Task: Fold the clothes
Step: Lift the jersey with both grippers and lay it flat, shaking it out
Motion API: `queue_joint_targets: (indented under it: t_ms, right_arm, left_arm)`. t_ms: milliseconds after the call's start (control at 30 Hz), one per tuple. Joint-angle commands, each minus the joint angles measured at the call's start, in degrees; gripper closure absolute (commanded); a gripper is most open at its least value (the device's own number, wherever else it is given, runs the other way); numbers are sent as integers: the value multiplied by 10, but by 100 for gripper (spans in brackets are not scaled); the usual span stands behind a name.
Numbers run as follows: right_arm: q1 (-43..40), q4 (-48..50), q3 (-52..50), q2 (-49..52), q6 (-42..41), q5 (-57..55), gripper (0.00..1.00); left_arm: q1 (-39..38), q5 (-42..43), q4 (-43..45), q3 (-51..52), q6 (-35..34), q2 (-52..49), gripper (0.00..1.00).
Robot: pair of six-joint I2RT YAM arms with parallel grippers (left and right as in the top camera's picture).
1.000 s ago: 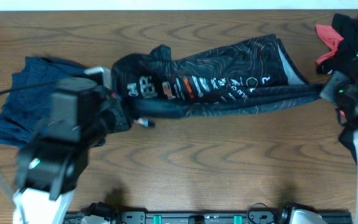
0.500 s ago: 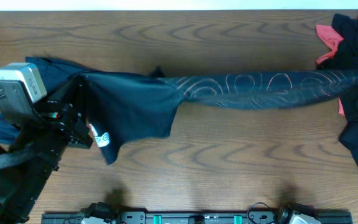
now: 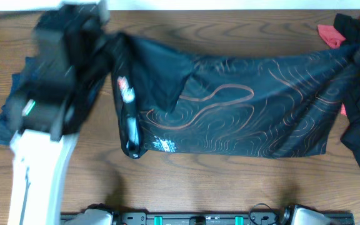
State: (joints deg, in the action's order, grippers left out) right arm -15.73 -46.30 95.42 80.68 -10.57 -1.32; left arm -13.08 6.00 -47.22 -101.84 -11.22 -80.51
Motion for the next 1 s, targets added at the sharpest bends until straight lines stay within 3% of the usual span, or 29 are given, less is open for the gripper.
queue_joint_targets:
  t_ms: [0,133,267,333,433,567,600,633,867,967]
  right_arm:
    - [5,60,1,73,11,42,99]
    - [6,188,5,119,-66,44,99]
    - [-2,259,41,105,-96,37,99]
    - [-10,254,75,96,-95,10,99]
    - [-19,209,126,87,-76,-17,99]
    - [-19,115,154,84,-38,-64,99]
    - [-19,63,154,84,-29,-80,99]
    - [-19,44,153,84,-26,-84,99]
    - [-20,-219,103,96,-24,-181,99]
    - [-23,-274,50,96,-24,-191,99]
  left_arm:
    - [14,-7,82,-1,29,-77,94]
    - [38,-7,280,-1,28,-149,94]
    - [62,-7,441,-4,19,-154,94]
    - [81,-2,478,-26,-4,-149,94]
    - [111,63,459,-75,-20,-148,94]
    - [146,180,364,-116,-22,-135,94]
    - [158,215,294,-118,-22,-122,94]
    - [161,223,269,-118,-22,-118,94]
    - [167,238,-188,-111,33,-92,94]
    - [152,238,-301,-73,64,-96,95]
